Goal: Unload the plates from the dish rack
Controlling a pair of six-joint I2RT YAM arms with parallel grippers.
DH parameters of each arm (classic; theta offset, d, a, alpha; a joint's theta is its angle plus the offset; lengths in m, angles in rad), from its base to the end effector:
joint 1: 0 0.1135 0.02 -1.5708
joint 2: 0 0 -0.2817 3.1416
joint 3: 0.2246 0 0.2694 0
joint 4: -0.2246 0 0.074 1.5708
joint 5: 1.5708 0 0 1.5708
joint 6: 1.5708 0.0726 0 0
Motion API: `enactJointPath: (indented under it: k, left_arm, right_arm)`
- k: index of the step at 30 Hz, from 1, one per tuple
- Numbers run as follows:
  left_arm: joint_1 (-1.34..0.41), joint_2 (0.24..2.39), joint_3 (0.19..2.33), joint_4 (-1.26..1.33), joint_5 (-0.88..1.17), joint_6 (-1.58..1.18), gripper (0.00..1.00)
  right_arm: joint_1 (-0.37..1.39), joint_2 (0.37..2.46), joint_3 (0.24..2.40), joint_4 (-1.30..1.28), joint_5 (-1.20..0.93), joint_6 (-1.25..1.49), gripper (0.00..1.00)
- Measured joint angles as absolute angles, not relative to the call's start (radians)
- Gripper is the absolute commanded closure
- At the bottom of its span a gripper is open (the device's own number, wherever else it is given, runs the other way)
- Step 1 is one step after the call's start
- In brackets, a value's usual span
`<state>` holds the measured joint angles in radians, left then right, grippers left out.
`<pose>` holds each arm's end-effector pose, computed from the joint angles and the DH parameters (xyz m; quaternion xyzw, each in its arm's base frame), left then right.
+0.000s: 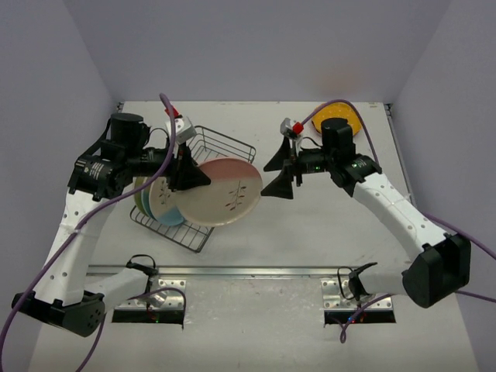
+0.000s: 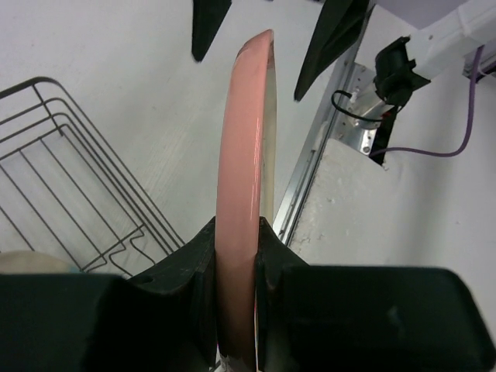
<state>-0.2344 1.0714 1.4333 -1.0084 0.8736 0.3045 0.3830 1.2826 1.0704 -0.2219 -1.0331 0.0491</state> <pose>0.1872 -0.1019 0.4372 0.3977 0.7316 -0.3643 0.4170 0.2644 0.1738 0.3402 -0.3839 0.6785 0.5069 0.3679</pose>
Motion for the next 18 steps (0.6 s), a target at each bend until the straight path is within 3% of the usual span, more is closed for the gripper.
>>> enactJointPath:
  k: [3,5,6,7,9,15,16,17,18]
  left_arm:
    - [-0.234,1.071,1.430,-0.981,0.929,0.297,1.00]
    - [-0.234,1.071,1.424,-0.959,0.956,0.287,1.00]
    - [-0.234,1.071,1.420,-0.949,0.963,0.282,1.00]
    - [-0.234,1.071,1.415,-0.936,0.965,0.279,1.00]
    - [-0.231,1.071,1.398,-0.911,0.962,0.264,1.00]
    - [-0.210,1.075,1.346,-0.822,0.908,0.199,1.00]
    - [-0.211,1.073,1.338,-0.804,0.904,0.189,0.96]
    - [-0.212,1.072,1.329,-0.787,0.900,0.176,0.84]
    - [-0.216,1.071,1.318,-0.769,0.893,0.163,0.67]
  right_arm:
    - [0.459,1.332,1.073,-0.189,-1.007,0.079,0.04]
    - [0.487,1.372,1.083,-0.170,-1.002,0.107,0.19]
    - [0.497,1.394,1.089,-0.159,-1.009,0.128,0.35]
    - [0.503,1.411,1.095,-0.150,-1.014,0.148,0.71]
    - [0.508,1.438,1.100,-0.123,-1.027,0.186,0.98]
    - [0.505,1.470,1.108,-0.092,-1.075,0.233,1.00]
    - [0.494,1.472,1.102,-0.075,-1.088,0.256,1.00]
    - [0.480,1.472,1.085,-0.038,-1.105,0.289,1.00]
    - [0.464,1.472,1.073,-0.010,-1.121,0.318,1.00]
